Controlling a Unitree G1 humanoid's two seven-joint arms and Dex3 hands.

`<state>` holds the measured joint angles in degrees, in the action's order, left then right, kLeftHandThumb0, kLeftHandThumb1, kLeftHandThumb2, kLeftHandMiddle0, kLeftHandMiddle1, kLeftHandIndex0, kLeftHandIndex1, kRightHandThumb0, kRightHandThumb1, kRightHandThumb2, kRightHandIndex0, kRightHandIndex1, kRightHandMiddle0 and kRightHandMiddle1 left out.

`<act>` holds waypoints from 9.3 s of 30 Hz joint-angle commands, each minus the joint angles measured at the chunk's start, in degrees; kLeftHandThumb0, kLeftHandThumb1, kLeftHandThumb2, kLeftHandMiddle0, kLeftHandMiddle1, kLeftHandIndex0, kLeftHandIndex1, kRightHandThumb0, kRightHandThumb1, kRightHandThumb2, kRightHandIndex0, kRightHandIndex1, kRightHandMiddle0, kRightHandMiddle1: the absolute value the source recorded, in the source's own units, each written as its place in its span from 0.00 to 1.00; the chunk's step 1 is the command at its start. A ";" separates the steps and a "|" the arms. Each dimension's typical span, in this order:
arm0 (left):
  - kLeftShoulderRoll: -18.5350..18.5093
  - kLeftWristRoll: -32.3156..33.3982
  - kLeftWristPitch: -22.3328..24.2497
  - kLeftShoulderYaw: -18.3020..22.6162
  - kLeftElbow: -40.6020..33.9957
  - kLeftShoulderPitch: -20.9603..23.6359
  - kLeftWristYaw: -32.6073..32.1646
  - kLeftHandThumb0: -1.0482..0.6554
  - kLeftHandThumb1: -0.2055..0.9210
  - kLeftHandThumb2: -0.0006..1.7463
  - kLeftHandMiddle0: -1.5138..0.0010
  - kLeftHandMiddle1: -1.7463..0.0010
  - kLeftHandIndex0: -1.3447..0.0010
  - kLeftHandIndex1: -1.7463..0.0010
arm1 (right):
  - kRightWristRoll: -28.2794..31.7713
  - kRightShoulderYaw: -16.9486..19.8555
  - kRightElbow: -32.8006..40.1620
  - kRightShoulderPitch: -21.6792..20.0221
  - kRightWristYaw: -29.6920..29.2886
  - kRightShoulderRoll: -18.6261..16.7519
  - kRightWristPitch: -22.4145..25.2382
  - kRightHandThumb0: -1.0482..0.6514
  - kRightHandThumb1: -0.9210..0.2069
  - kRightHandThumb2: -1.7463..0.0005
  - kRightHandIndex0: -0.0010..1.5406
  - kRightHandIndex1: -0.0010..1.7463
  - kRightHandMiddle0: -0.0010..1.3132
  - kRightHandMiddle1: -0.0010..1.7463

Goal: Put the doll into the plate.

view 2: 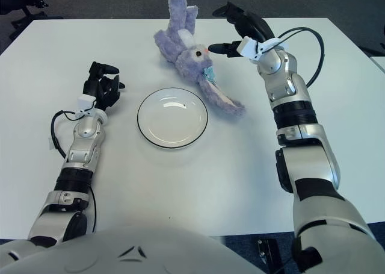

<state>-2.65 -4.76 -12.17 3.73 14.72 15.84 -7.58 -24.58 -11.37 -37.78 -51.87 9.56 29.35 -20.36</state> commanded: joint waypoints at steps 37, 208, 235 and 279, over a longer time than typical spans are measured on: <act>0.10 -0.58 0.38 -0.32 0.24 -0.56 -0.65 0.41 1.00 0.28 0.68 0.10 0.83 0.01 | -9.37 -10.48 -20.52 -8.90 -11.56 -9.88 -0.75 0.09 0.00 0.73 0.16 0.00 0.18 0.07; -0.29 -0.44 -2.48 -0.01 2.62 0.82 -0.82 0.41 1.00 0.28 0.65 0.10 0.83 0.01 | -19.15 -18.56 -31.11 -3.81 -44.19 -2.15 -16.79 0.62 0.47 0.30 0.36 0.97 0.28 1.00; -0.61 -0.34 -2.97 0.19 3.88 1.27 -0.77 0.41 1.00 0.28 0.65 0.10 0.83 0.01 | -30.86 -24.58 -30.85 -8.06 -73.56 1.45 -20.04 0.83 0.31 0.44 0.27 1.00 0.40 1.00; -0.80 -0.29 -2.76 0.19 4.10 1.38 -0.63 0.41 1.00 0.28 0.65 0.10 0.83 0.01 | -33.74 -25.29 -23.65 -7.06 -79.20 6.46 -30.84 0.62 0.00 0.92 0.58 1.00 0.53 1.00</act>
<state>-3.13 -4.99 -14.65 3.71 18.38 17.74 -8.14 -57.64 -36.00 -61.63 -59.80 -71.66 34.18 -49.41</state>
